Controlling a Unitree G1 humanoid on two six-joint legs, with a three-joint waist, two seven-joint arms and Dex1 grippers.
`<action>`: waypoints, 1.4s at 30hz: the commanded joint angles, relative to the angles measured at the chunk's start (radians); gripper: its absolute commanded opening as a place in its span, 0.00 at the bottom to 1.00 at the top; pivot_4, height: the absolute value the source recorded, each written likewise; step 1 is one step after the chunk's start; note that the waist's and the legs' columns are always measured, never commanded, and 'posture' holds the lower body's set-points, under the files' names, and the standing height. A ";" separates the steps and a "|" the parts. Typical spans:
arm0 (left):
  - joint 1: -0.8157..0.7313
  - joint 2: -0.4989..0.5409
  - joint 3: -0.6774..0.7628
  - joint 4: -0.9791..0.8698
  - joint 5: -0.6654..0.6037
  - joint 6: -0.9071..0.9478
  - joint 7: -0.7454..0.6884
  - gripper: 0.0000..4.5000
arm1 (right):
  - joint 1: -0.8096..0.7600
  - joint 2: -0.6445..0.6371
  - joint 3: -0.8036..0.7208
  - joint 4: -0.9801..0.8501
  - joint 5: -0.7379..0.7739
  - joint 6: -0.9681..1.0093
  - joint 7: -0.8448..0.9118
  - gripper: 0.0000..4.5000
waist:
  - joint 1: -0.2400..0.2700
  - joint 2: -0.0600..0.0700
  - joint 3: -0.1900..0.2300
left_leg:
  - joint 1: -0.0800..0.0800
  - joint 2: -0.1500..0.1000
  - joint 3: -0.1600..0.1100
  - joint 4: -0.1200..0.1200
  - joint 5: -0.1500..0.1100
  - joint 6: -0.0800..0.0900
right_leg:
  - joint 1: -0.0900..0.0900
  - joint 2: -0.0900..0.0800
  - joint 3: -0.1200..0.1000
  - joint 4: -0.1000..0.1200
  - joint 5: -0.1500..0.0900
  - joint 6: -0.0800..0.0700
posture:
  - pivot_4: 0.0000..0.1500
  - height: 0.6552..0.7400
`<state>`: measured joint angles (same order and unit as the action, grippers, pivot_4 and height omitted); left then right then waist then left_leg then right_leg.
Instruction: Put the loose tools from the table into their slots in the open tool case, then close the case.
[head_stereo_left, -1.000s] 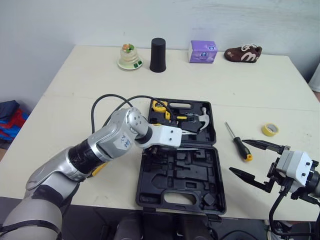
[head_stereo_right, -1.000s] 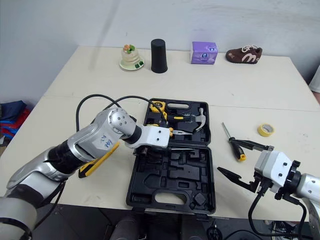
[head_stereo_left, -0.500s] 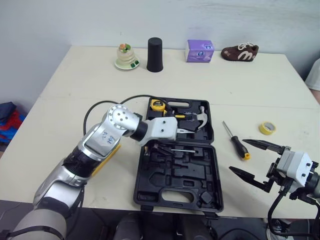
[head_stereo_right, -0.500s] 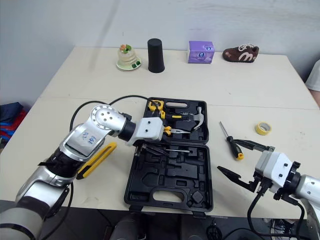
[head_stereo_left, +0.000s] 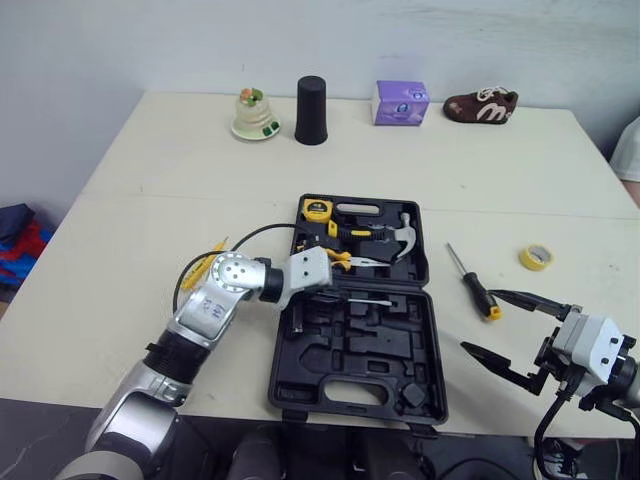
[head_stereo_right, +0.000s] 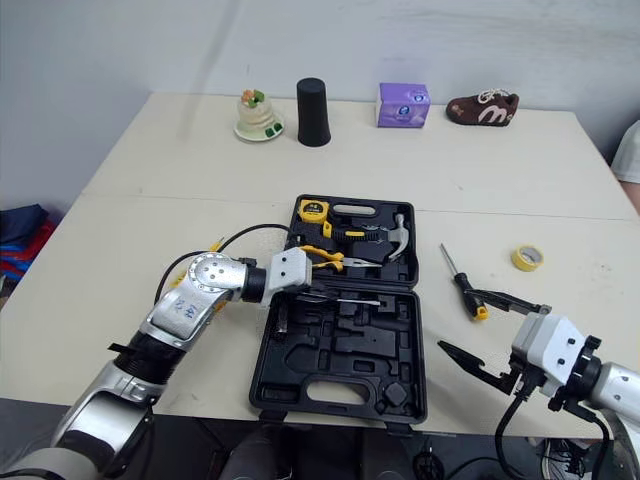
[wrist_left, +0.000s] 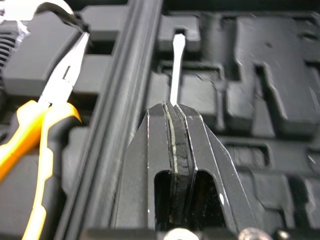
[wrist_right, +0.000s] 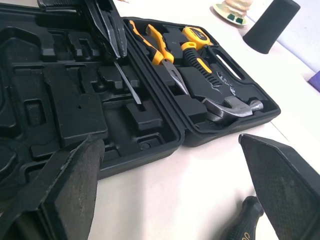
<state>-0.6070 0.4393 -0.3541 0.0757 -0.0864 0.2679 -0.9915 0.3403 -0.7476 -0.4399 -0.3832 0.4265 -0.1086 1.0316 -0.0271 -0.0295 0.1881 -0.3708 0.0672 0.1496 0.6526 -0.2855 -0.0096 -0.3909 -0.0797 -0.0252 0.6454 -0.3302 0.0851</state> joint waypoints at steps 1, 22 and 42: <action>0.032 0.026 -0.027 0.026 0.054 0.068 0.016 0.00 | 0.008 0.007 -0.028 -0.003 0.013 -0.018 -0.005 1.00 | -0.001 0.000 -0.001 | 0.001 0.000 0.000 -0.001 0.000 0.000 | 0.000 0.000 0.000 0.000 0.000 0.000 | 1.00 1.00; 0.065 0.054 0.167 -0.007 -0.186 -0.157 -0.108 0.07 | 0.080 0.100 -0.149 -0.022 -0.010 0.123 -0.248 1.00 | 0.000 0.005 -0.025 | 0.015 0.010 -0.003 -0.006 -0.013 0.001 | 0.012 0.001 0.003 -0.008 -0.003 -0.006 | 1.00 1.00; 0.541 0.346 0.940 0.220 -0.264 -0.266 0.184 0.98 | 0.264 0.267 -0.465 0.456 -0.072 -0.158 -0.412 1.00 | -0.005 0.007 -0.022 | 0.018 0.013 0.002 -0.020 -0.022 -0.005 | 0.011 -0.001 0.002 -0.019 -0.007 -0.012 | 1.00 1.00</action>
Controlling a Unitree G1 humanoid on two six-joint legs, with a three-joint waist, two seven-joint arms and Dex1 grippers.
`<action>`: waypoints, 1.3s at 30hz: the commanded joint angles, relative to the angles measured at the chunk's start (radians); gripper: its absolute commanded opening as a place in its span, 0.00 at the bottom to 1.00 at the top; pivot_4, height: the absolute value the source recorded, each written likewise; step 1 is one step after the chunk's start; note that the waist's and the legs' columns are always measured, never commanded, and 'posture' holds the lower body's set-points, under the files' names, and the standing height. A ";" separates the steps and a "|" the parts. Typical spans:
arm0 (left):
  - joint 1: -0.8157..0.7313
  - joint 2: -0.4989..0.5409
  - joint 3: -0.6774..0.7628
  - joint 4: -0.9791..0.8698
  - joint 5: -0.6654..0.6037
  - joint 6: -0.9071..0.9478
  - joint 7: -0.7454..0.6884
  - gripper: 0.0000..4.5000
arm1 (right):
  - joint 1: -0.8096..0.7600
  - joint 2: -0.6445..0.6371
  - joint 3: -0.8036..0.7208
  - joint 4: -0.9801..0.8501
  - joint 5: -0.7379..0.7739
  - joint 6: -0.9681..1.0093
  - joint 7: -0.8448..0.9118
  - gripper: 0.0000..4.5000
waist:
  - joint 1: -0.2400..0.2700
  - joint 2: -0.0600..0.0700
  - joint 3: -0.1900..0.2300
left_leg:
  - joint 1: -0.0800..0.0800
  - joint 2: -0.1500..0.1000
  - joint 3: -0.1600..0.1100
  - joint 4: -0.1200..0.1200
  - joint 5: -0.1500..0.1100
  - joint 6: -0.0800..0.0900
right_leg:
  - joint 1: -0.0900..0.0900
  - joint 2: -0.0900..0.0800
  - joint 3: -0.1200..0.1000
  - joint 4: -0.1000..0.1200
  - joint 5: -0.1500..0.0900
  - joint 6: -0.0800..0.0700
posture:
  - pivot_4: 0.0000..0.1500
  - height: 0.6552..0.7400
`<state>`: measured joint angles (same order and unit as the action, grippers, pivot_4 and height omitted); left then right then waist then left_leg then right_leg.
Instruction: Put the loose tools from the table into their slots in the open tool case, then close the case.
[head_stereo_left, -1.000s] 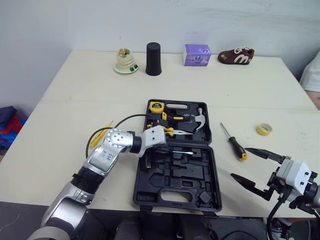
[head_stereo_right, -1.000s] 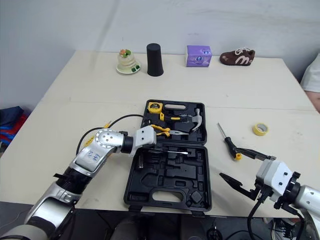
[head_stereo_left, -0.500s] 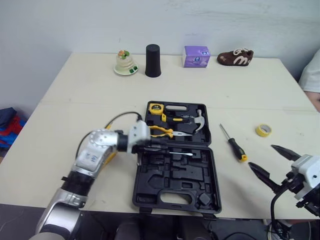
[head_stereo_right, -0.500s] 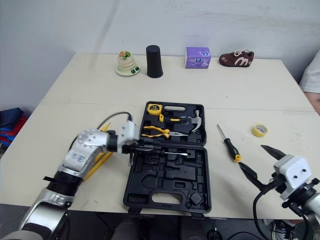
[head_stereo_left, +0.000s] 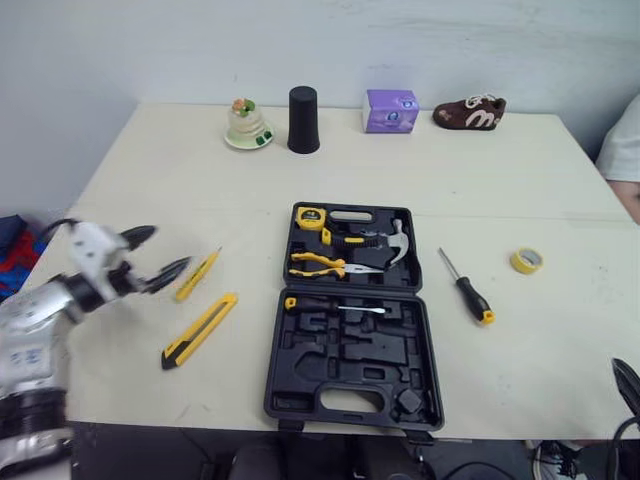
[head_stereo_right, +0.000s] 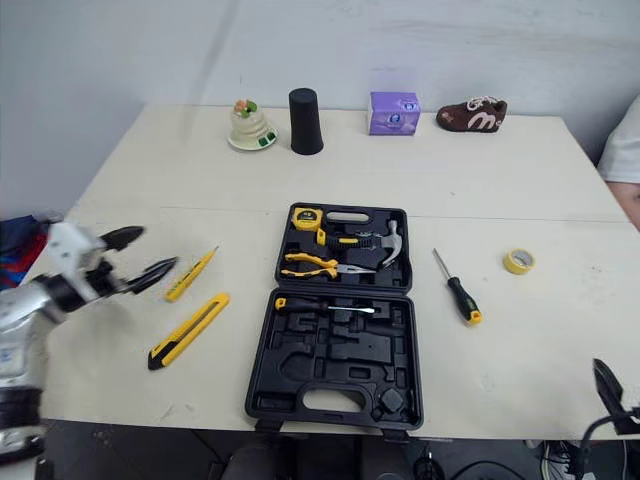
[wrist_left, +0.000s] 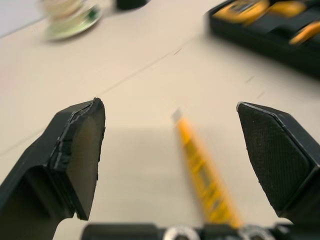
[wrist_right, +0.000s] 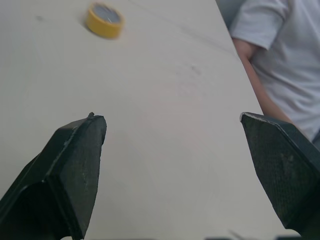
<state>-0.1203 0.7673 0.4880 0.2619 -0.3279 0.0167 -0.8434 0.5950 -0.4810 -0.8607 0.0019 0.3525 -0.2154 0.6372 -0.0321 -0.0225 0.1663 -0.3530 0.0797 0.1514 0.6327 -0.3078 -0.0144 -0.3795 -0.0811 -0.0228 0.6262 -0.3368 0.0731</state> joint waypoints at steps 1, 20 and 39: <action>0.088 0.022 0.131 0.053 -0.023 -0.033 0.043 0.98 | 0.007 -0.003 -0.046 0.110 0.001 -0.068 -0.019 1.00 | 0.000 0.000 0.000 | 0.000 0.000 0.000 -0.001 0.000 0.000 | -0.001 0.000 0.000 0.000 -0.001 -0.002 | 1.00 1.00; 0.080 -0.004 -0.023 -0.386 -0.274 0.170 -0.084 0.98 | -0.200 -0.212 0.200 -0.148 0.225 0.328 0.080 1.00 | 0.002 0.003 0.001 | -0.001 0.002 0.001 -0.004 0.004 -0.003 | -0.004 0.003 0.000 0.002 -0.001 -0.004 | 1.00 1.00; -0.007 0.016 -0.289 -0.816 -0.453 0.469 -0.140 0.98 | -0.585 -0.358 0.576 -0.338 0.209 1.057 -0.153 1.00 | 0.002 0.001 0.001 | -0.016 0.002 0.003 0.004 0.010 -0.010 | -0.018 0.019 0.008 0.002 0.001 0.000 | 1.00 1.00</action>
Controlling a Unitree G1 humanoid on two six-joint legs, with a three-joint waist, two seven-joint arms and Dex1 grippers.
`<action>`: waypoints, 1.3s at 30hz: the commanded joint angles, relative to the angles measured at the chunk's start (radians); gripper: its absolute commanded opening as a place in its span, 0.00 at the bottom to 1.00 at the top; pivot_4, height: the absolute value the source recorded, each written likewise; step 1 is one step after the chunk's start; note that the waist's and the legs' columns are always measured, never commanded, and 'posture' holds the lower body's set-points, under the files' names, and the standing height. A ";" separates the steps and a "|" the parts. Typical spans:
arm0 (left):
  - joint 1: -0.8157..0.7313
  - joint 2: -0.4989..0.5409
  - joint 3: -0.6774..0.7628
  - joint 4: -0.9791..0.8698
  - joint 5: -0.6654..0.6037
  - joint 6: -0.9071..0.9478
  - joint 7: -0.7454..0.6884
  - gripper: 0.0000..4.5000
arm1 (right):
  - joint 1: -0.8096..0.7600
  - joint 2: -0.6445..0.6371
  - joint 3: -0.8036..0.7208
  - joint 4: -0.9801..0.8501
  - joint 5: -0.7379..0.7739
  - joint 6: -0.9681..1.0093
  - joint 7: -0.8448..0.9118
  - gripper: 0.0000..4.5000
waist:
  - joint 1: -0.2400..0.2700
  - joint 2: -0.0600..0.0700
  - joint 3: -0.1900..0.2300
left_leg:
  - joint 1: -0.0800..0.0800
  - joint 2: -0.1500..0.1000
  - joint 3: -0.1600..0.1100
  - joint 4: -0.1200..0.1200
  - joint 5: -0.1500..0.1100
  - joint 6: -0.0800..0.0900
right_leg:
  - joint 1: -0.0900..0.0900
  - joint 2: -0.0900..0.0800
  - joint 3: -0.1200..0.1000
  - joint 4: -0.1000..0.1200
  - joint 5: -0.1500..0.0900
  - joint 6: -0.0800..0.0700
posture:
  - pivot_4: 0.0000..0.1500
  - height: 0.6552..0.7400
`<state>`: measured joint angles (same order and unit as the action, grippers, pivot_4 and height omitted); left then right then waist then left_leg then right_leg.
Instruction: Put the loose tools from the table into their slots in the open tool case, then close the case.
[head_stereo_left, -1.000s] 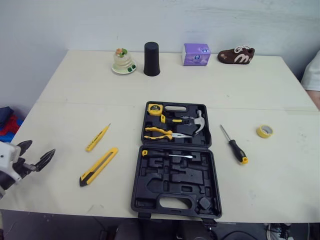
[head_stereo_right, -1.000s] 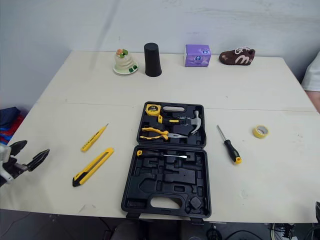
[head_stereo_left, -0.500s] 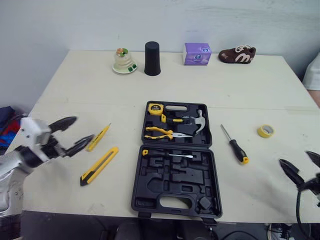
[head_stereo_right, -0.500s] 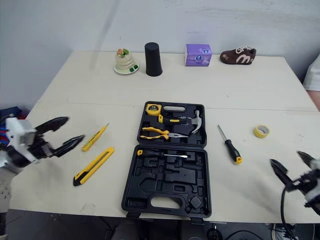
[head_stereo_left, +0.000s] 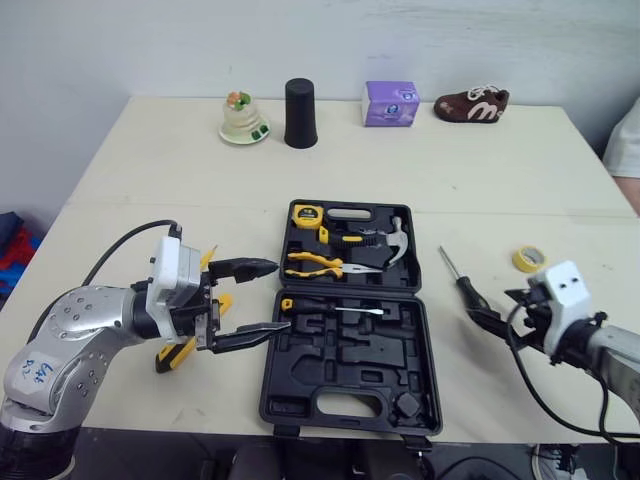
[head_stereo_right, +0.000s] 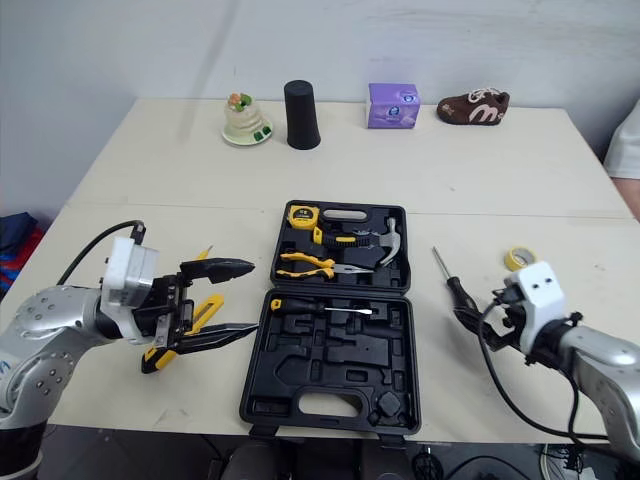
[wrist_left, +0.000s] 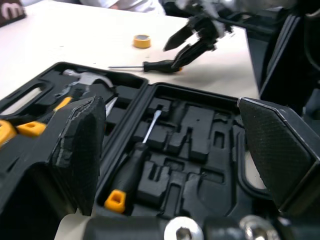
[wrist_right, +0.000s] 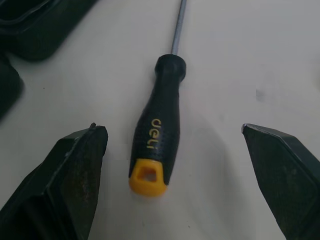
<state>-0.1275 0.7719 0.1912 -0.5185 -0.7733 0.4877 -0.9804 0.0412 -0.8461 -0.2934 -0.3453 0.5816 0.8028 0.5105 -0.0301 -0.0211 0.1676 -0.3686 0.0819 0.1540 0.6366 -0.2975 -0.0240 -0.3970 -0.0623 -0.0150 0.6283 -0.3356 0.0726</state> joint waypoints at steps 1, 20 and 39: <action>-0.002 0.013 0.009 -0.038 -0.008 -0.002 -0.003 0.98 | -0.048 0.011 0.021 0.018 -0.029 0.047 -0.032 1.00 | 0.001 0.000 0.000 | 0.000 0.000 0.000 0.000 0.000 0.000 | 0.000 0.000 0.000 0.000 0.000 0.000 | 1.00 1.00; 0.009 0.109 0.049 0.027 -0.021 -0.024 -0.169 1.00 | -0.243 -0.110 0.032 -0.142 -0.007 -0.062 0.239 0.22 | -0.005 0.006 0.005 | -0.001 0.000 0.002 0.001 0.000 0.001 | -0.002 0.001 0.001 0.000 0.001 0.002 | 1.00 1.00; 0.138 0.112 0.067 0.096 0.153 -0.189 -0.227 1.00 | -0.573 -0.229 0.647 -0.200 -0.263 -0.081 0.575 0.22 | -0.002 0.004 0.006 | -0.016 0.002 0.006 0.017 -0.004 0.004 | -0.019 -0.001 0.003 0.011 0.000 0.000 | 1.00 1.00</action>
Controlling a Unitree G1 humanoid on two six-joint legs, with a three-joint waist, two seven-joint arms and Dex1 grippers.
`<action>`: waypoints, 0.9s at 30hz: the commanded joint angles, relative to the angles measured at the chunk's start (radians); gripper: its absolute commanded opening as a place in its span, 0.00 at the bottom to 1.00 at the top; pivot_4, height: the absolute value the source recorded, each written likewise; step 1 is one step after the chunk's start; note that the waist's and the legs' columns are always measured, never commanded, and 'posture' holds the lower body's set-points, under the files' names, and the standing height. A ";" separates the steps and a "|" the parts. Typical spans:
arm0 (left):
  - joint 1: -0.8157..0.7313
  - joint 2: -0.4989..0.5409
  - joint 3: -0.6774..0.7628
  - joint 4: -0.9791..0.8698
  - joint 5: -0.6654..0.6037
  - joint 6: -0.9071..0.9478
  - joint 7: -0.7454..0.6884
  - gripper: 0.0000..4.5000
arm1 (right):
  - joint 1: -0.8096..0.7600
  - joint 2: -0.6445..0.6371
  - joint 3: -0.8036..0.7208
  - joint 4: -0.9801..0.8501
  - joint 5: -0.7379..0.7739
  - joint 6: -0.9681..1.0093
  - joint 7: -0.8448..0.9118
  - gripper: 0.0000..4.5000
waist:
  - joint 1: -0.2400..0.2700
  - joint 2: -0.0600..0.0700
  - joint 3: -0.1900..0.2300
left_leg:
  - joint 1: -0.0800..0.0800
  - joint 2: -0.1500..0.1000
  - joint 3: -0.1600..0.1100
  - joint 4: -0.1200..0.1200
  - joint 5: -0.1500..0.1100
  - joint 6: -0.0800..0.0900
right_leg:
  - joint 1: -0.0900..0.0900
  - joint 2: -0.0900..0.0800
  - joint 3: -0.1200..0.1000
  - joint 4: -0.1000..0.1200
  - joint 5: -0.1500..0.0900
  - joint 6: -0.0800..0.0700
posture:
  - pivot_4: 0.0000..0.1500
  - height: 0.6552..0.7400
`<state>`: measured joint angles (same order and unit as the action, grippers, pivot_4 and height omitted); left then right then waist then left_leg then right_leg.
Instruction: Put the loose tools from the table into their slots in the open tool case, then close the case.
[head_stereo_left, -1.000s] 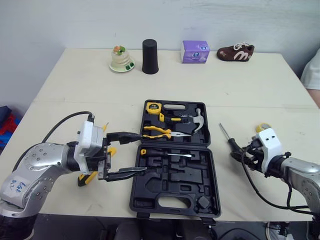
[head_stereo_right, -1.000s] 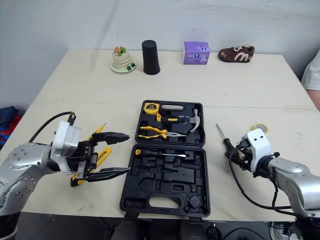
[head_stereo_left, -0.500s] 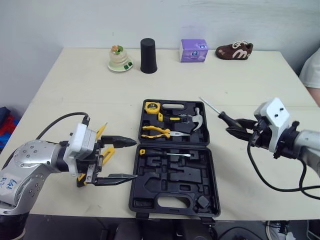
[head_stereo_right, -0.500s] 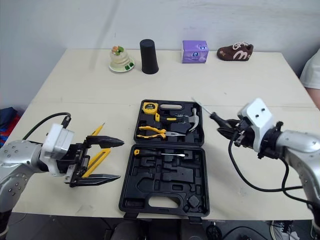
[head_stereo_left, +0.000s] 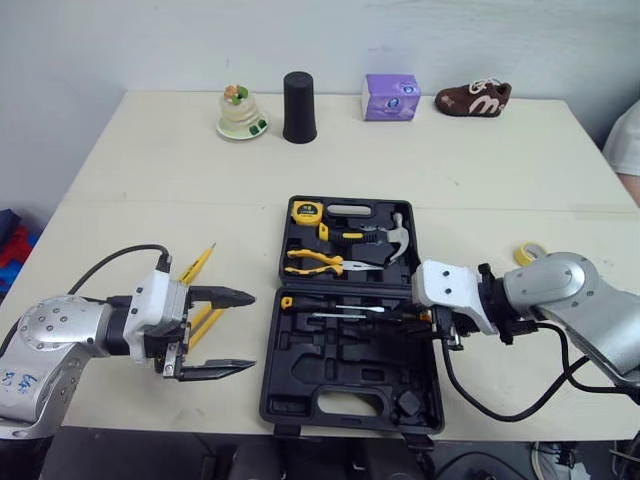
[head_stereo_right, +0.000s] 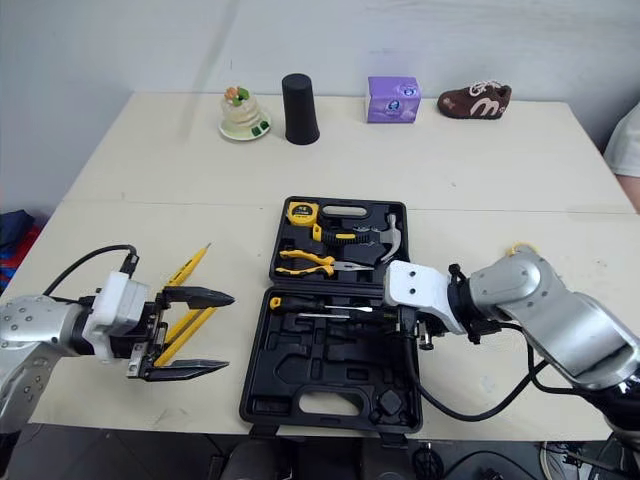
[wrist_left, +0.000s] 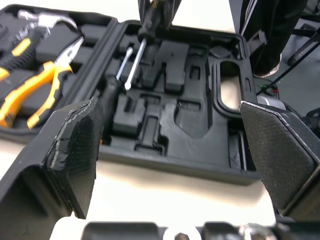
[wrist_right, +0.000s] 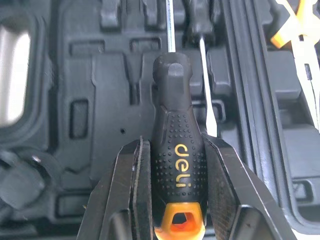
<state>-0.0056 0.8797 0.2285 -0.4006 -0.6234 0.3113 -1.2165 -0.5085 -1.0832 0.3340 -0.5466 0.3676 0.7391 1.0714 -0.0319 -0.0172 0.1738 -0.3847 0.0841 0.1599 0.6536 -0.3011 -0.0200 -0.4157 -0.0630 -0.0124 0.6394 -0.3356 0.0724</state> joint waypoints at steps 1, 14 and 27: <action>0.022 0.003 0.030 -0.024 0.004 -0.014 0.011 1.00 | -0.029 0.007 0.029 0.007 -0.061 -0.020 0.022 0.22 | 0.000 0.000 0.000 | 0.000 0.000 0.000 0.001 0.000 0.000 | 0.000 0.000 0.000 0.001 0.000 0.000 | 1.00 1.00; 0.024 0.001 0.013 -0.002 0.028 -0.040 0.021 1.00 | -0.035 0.077 0.078 0.024 -0.166 -0.009 0.026 0.22 | -0.004 0.000 0.000 | 0.000 0.001 0.000 0.006 -0.001 0.001 | -0.001 0.000 0.000 0.008 -0.001 -0.002 | 1.00 1.00; 0.038 -0.016 0.004 0.007 0.044 -0.058 0.028 1.00 | 0.007 0.144 -0.129 0.117 -0.044 -0.251 0.132 0.84 | 0.000 0.000 0.000 | 0.000 0.000 0.000 0.009 -0.001 0.002 | 0.000 0.001 0.000 0.011 -0.001 -0.002 | 1.00 1.00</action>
<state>0.0264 0.8706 0.2256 -0.3827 -0.5827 0.2696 -1.1919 -0.5056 -0.9493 0.2789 -0.4405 0.2647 0.5622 1.1664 -0.0324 -0.0177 0.1740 -0.3844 0.0841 0.1597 0.6628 -0.3025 -0.0174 -0.4161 -0.0619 -0.0123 0.6509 -0.3363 0.0709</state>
